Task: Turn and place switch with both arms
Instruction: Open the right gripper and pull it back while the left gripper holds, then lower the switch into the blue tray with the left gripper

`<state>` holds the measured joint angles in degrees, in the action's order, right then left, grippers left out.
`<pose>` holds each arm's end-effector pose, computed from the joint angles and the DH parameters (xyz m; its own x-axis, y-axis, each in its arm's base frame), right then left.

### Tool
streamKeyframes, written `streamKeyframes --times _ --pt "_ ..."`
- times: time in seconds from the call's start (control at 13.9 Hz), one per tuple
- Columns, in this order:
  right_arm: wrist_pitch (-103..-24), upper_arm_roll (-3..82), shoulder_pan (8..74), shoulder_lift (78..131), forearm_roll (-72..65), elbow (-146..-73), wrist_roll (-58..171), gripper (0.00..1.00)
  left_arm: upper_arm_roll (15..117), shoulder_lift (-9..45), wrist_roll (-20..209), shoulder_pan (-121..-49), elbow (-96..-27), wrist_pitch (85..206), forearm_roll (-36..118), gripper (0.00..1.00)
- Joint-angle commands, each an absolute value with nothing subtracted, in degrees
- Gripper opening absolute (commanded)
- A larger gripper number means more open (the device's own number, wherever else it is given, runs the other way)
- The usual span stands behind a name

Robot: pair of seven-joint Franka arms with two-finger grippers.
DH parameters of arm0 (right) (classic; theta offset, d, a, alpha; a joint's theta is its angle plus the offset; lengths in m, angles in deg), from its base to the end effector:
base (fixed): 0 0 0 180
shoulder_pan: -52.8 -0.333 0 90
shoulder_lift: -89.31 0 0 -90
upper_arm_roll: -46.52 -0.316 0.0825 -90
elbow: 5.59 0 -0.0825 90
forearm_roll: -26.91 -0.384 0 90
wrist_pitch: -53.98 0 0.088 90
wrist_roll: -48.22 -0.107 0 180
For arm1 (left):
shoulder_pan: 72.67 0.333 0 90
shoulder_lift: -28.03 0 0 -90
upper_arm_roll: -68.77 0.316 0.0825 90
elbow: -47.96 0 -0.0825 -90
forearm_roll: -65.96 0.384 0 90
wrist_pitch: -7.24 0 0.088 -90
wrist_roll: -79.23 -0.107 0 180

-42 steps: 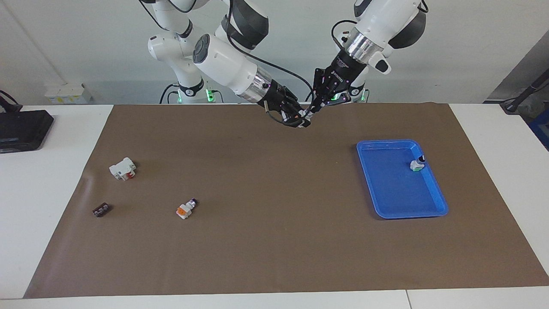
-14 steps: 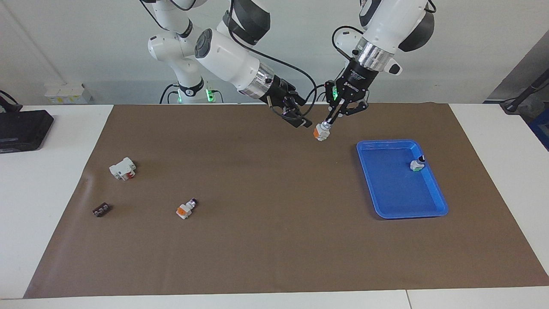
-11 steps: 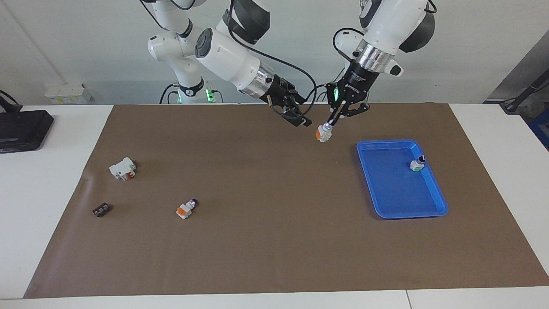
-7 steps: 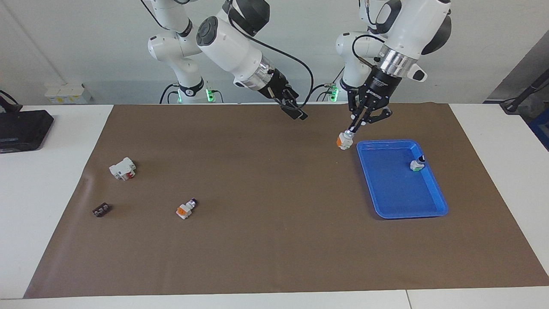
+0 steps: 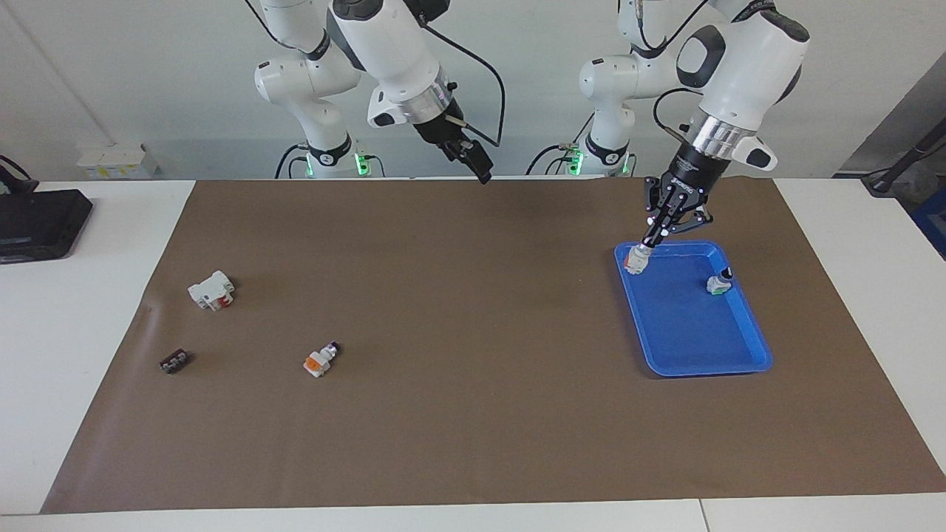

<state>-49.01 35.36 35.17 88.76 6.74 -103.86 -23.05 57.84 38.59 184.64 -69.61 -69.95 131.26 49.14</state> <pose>0.4846 0.3001 0.5865 0.6816 -0.6688 -0.2968 -0.7280 -0.6606 -0.1832 0.5232 -0.0896 0.5451 -0.2147 0.9280 -0.3046 0.9403 0.2807 0.1924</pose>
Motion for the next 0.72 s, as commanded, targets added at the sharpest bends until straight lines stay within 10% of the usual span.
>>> streamKeyframes --times 0.0,0.65 --pt "-50.1 35.2 36.7 88.2 16.8 -104.6 -10.1 1.0 57.3 39.2 170.2 -65.5 -72.7 134.0 50.3 0.0" --pt "-52.3 35.1 47.5 88.5 31.7 -104.6 24.3 1.0 57.3 32.9 132.5 -60.2 -74.5 136.9 54.4 0.0"
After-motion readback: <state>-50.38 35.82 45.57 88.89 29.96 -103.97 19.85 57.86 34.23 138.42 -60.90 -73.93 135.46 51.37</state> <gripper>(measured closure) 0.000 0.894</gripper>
